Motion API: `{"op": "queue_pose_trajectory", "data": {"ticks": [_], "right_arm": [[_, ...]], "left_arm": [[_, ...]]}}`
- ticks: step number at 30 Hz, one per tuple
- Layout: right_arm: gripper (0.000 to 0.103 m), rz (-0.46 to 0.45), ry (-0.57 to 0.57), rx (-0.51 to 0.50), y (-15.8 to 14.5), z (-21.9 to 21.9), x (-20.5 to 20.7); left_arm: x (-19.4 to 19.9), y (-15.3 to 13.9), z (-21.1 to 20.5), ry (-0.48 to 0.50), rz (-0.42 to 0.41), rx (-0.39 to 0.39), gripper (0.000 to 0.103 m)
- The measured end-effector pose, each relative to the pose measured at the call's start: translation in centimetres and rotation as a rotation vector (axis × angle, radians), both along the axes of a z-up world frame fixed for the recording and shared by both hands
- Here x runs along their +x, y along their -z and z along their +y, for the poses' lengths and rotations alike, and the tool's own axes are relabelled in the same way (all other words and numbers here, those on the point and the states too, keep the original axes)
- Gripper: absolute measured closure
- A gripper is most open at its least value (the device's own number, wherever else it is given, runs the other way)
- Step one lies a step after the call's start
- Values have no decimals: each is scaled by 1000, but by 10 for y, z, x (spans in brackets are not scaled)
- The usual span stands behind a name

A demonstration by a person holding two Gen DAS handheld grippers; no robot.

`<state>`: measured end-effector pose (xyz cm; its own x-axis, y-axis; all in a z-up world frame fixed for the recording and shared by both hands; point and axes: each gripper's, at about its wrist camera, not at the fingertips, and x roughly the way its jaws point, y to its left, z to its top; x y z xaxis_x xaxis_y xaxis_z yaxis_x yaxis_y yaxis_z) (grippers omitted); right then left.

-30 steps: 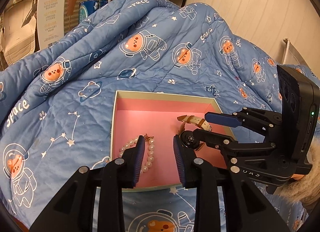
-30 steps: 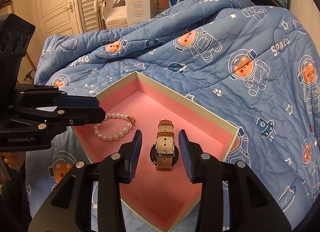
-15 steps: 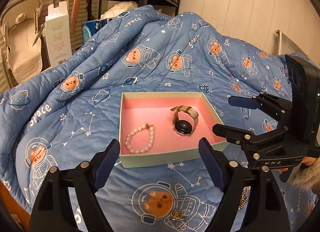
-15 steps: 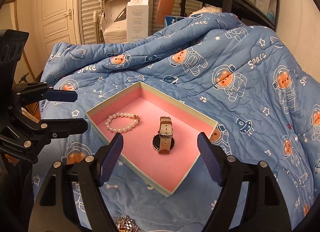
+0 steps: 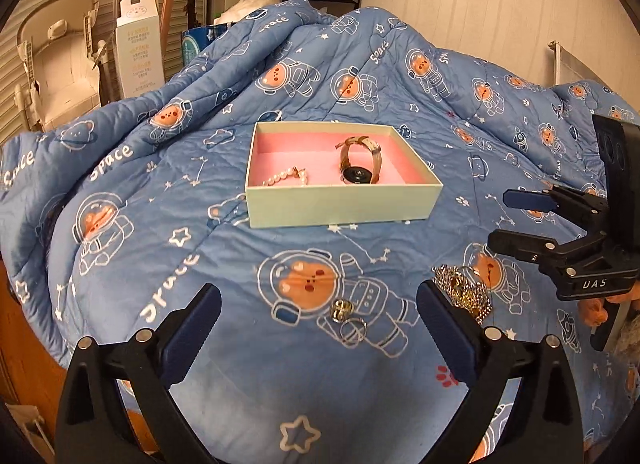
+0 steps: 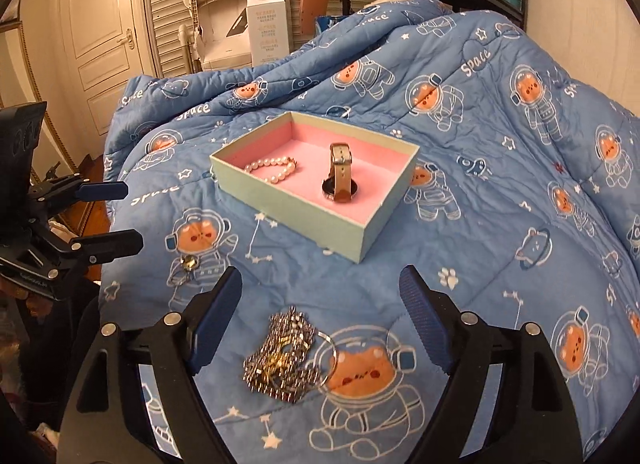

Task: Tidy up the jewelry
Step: 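Move the left tool toward the small ring while the right tool approaches the chain necklace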

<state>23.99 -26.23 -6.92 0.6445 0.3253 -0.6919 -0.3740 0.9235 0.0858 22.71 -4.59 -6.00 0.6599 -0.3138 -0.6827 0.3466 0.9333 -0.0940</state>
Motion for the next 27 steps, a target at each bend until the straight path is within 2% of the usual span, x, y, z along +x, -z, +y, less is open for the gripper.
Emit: {"op": "queue_pose_trajectory", "data": {"ticks": [1,5,9,15,21,27], "right_arm": [[24,10,1,4,4,-2,-6],[42,38,24,-5,17,-8,-24],[59,80,65,-8,32,-15,-24],[60,100,93,20,36,-20,-21],[60,103,18,39,33,-7,-34],[60,121,-32,9,47,10,-47]], "left_arm": [[-4,3,2,-3,10,-17,7],[-21,15,3,-23,39,-56,7],[-30,23,1,-40,50,-72,7],[-37,28,-2,-52,40,-54,7],[-36,27,-2,-64,37,-69,9],[-38,31,-7,-55,50,-69,9]]}}
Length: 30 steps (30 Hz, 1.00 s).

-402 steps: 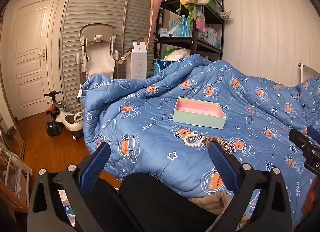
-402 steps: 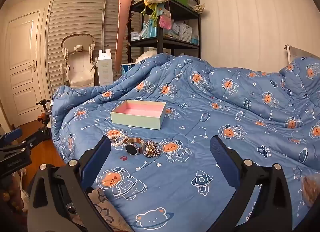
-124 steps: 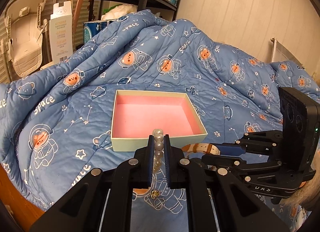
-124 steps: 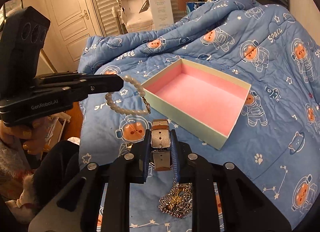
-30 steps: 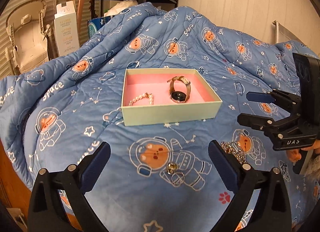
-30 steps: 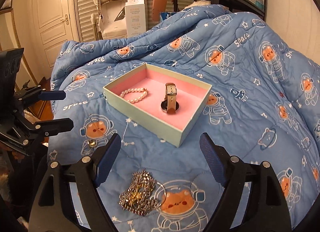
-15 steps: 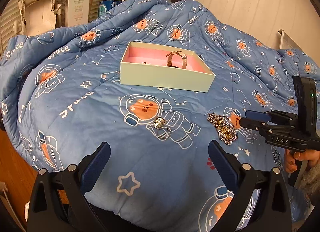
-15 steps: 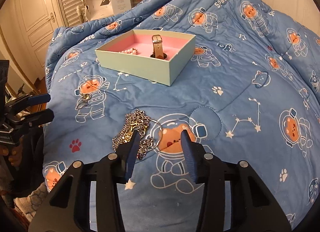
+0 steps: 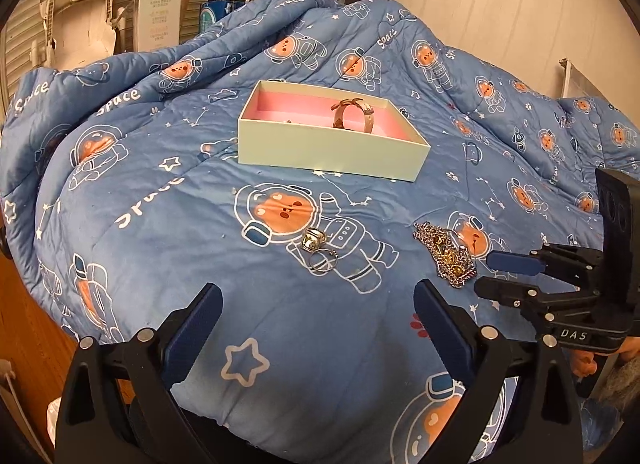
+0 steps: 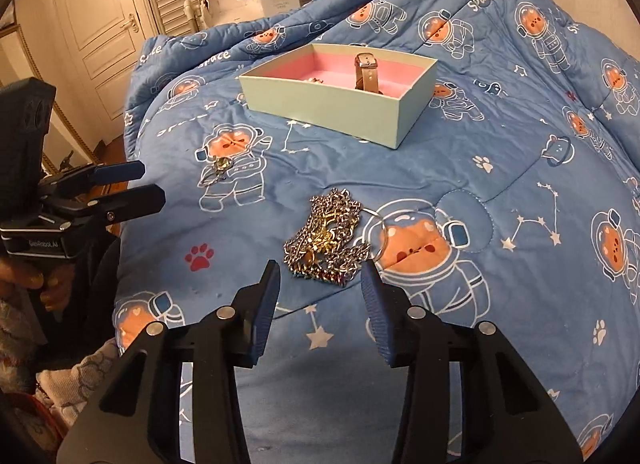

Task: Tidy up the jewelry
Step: 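Move the left tool toward the small ring while the right tool approaches the chain necklace, then grasp the small ring with the left tool while the right tool grasps the chain necklace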

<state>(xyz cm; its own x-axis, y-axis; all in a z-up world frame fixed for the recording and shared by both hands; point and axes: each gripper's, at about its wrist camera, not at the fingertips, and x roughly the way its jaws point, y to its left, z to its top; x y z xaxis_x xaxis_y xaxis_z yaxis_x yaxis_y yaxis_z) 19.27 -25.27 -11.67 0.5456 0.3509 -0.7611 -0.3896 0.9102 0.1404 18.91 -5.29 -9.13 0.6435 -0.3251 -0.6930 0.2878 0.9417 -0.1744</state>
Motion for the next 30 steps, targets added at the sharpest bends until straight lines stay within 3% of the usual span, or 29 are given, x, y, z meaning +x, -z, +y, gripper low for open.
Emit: {"op": "queue_pose_trajectory", "data": {"ticks": [14,17,22,26,30], "right_arm": [[62,19,-48,-23,15,11,17],[60,59,-16,15,17,7,22],[65,34,34,-28,18,16,16],[66,35,63,3,18,11,13],[66,28,75,9,16,9,10]], "left_arm": [[8,12,2,8,39,-16,20],[8,13,2,6,37,-18,20],[9,13,2,10,37,-16,20],[11,12,3,19,28,-25,21],[18,10,-1,47,26,-31,33]]}}
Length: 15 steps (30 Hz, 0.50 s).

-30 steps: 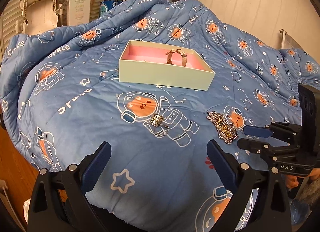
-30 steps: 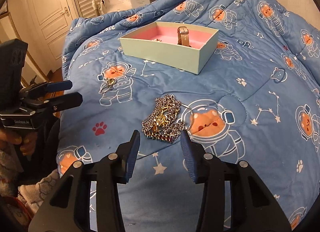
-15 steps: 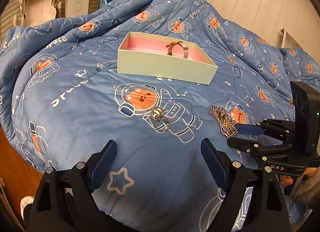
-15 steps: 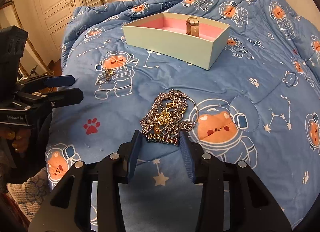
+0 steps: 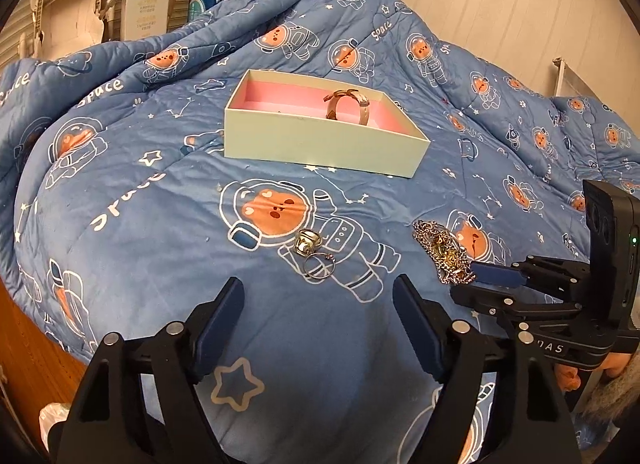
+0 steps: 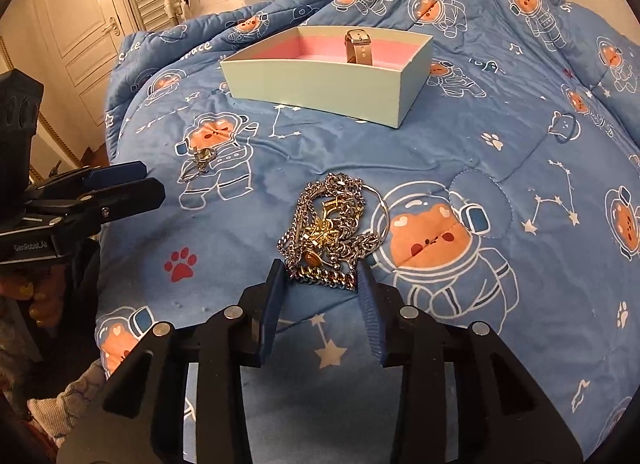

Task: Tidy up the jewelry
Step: 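Grasp the small ring with the left tool while the right tool grasps the chain necklace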

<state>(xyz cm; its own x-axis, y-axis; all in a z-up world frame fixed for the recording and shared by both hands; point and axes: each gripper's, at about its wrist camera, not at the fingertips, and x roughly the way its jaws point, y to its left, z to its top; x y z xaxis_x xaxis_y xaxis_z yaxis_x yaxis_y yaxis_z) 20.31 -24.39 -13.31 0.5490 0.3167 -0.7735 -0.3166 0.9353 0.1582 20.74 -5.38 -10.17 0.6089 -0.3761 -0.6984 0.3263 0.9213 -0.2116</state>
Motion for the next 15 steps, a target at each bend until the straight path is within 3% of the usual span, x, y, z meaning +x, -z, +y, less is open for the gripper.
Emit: {"op": "queue_pose_trajectory", "data": {"ticks": [4,9,13,15], "right_arm": [[66,3,10,10,-1,-2,-2],[66,4,14,18,-1,-4,-3],[66,4,14,17,-1,-4,-3],[66,1,15,18,-3,-5,-4]], "left_arm": [[9,3,-10,24,2,41,52],[21,12,-18,14,27,75,59],[24,14,-25,26,25,95,85],[23,14,-25,23,23,95,85]]}}
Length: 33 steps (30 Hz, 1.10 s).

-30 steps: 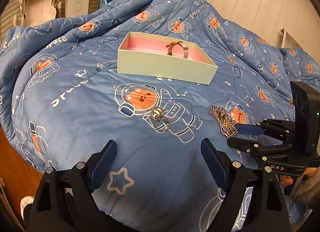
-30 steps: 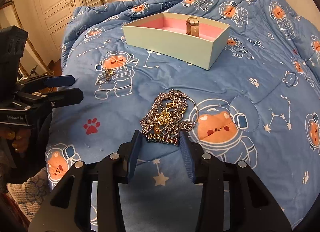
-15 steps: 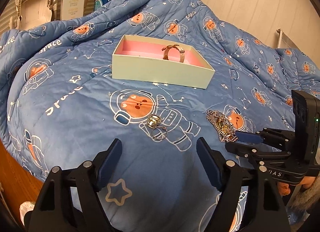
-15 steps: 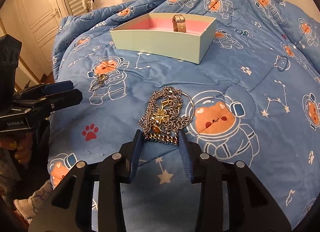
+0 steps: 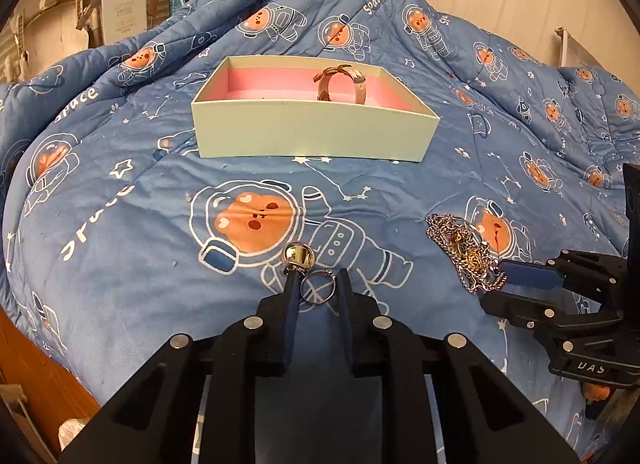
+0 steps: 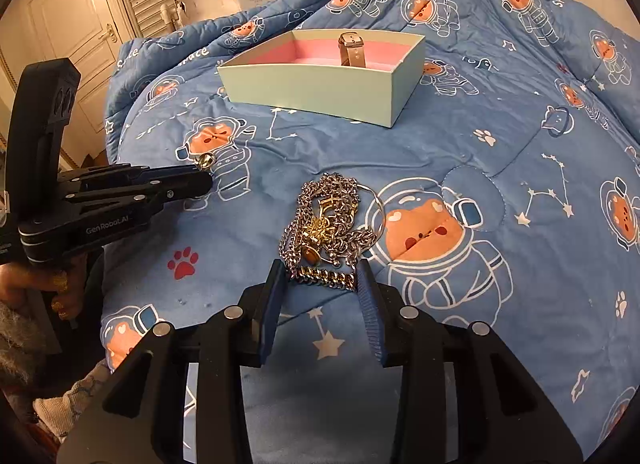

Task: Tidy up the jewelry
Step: 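Grasp the small ring with the left tool while the right tool grasps the chain necklace, then carry the ring with the left tool while the right tool lifts the chain over the box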

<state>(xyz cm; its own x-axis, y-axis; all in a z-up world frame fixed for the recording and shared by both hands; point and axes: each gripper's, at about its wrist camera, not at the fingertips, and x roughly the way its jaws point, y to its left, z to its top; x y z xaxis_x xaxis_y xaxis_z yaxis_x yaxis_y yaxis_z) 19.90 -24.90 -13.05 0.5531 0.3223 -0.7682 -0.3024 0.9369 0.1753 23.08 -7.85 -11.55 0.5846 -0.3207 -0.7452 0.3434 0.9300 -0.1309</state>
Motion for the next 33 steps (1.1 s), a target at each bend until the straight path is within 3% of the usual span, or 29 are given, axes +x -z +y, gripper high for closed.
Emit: {"op": "queue_pose_trajectory", "data": {"ticks": [8,21,33], "right_arm": [[66,-51,-9,13,-24,-7,-10],[66,-150,-76,91,-108,-15,2],[66,-267,-124,108,-184,-13,11]], "left_arm": [[-10,-11,6,-12,-12,-43,85],[-21,-68,15,-12,-77,-93,85],[-18,-121,16,26,-161,-87,85]]}}
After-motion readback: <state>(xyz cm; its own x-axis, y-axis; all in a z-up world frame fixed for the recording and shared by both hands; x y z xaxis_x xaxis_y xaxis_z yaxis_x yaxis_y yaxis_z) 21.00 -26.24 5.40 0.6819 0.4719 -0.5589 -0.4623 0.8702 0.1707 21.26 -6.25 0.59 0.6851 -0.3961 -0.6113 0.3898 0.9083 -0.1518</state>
